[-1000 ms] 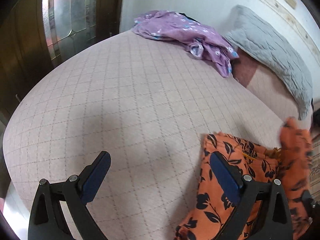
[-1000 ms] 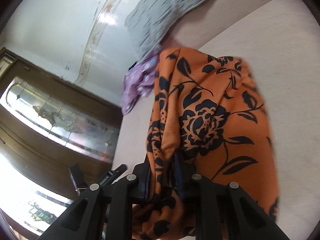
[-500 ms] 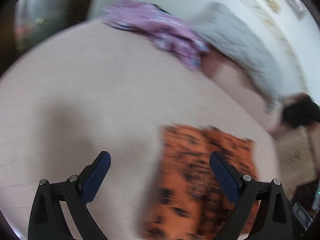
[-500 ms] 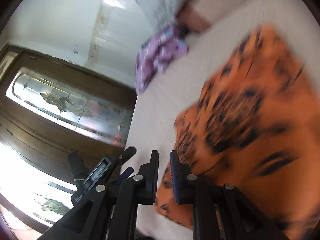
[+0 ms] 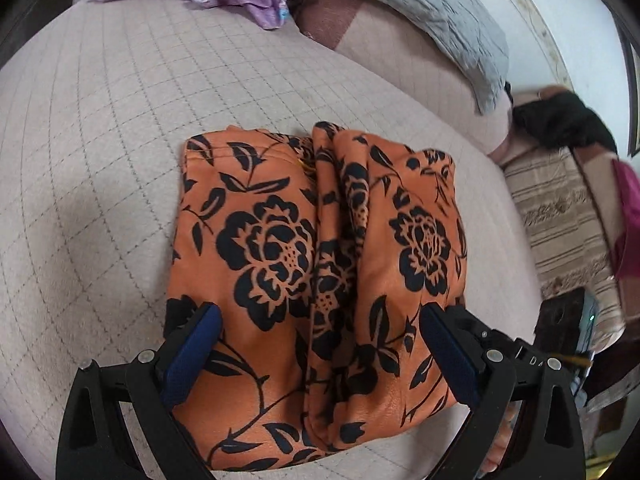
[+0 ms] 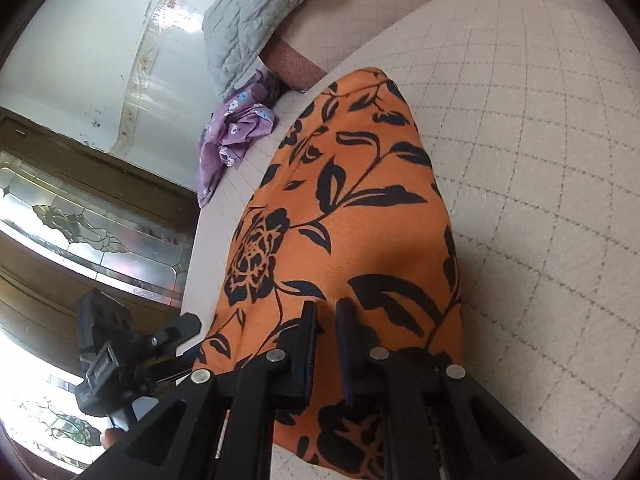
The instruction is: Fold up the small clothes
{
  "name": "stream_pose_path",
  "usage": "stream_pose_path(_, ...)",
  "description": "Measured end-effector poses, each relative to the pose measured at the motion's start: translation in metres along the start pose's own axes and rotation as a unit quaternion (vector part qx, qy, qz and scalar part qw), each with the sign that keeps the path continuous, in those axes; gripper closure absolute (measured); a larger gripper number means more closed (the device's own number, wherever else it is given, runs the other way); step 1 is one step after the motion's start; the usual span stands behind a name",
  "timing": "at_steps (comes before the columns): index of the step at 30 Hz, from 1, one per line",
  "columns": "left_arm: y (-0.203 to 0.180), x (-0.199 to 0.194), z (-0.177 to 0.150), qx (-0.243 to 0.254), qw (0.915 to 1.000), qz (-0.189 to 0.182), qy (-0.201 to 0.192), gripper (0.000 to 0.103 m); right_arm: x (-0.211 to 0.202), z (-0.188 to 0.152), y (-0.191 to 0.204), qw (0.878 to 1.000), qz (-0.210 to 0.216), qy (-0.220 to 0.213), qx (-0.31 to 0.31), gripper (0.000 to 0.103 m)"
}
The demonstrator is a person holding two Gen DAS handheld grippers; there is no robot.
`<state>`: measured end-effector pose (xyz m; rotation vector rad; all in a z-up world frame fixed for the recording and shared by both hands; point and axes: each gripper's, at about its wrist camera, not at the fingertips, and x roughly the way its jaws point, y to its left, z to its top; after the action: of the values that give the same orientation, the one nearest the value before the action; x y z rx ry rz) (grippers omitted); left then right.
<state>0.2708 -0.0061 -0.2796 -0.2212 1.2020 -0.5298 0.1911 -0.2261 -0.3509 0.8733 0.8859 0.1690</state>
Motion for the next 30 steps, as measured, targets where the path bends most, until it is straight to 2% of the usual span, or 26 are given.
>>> stream_pose_path(3,-0.008,0.001,-0.005,0.019,0.9997,-0.012,-0.010,0.005,0.006,0.002,0.002,0.999,-0.022,0.012,-0.020,0.097)
stream_pose_path(8,-0.024,0.005,-0.008,0.053,0.9983,-0.025,-0.005,0.007,0.013,0.004,0.013,0.998,-0.048,0.018,-0.047,0.098)
stream_pose_path(10,-0.027,0.010,-0.014,0.056,0.9977,-0.036,0.013,0.013,0.018,0.003,0.016,0.997,-0.047,0.013,-0.055,0.098)
stream_pose_path(14,-0.030,0.014,-0.019,0.065,0.9977,-0.015,0.008,0.022,0.013,-0.001,0.009,0.998,-0.034,0.008,-0.061,0.099)
stream_pose_path(17,-0.019,0.009,-0.022,0.058,0.9977,-0.036,0.006,0.027,0.009,-0.001,0.006,0.998,-0.028,0.010,-0.063,0.100)
stream_pose_path(18,-0.014,0.008,-0.023,0.055,0.9973,-0.048,0.010,0.036,0.011,0.000,0.006,0.998,-0.027,0.009,-0.064,0.100)
stream_pose_path(19,-0.011,0.008,-0.024,0.052,0.9965,-0.061,0.020,0.052,0.005,-0.003,0.002,0.998,-0.025,0.008,-0.065,0.100)
stream_pose_path(20,-0.008,0.011,-0.025,0.047,0.9956,-0.074,0.031,0.056,0.003,-0.004,0.001,0.998,-0.025,0.006,-0.065,0.100)
stream_pose_path(26,-0.001,0.008,-0.023,0.027,0.9932,-0.110,0.024,0.058,0.001,-0.006,-0.005,0.998,-0.009,-0.001,-0.061,0.100)
stream_pose_path(27,-0.001,0.008,-0.023,0.026,0.9936,-0.108,0.025,0.053,0.000,-0.006,-0.006,0.998,-0.006,-0.002,-0.060,0.101)
stream_pose_path(28,0.000,0.010,-0.024,0.021,0.9938,-0.105,0.029,0.044,0.000,-0.006,-0.007,0.998,-0.003,-0.002,-0.059,0.101)
stream_pose_path(30,-0.002,0.013,-0.023,0.014,0.9935,-0.109,0.031,0.037,-0.001,-0.007,-0.009,0.998,0.003,-0.003,-0.056,0.101)
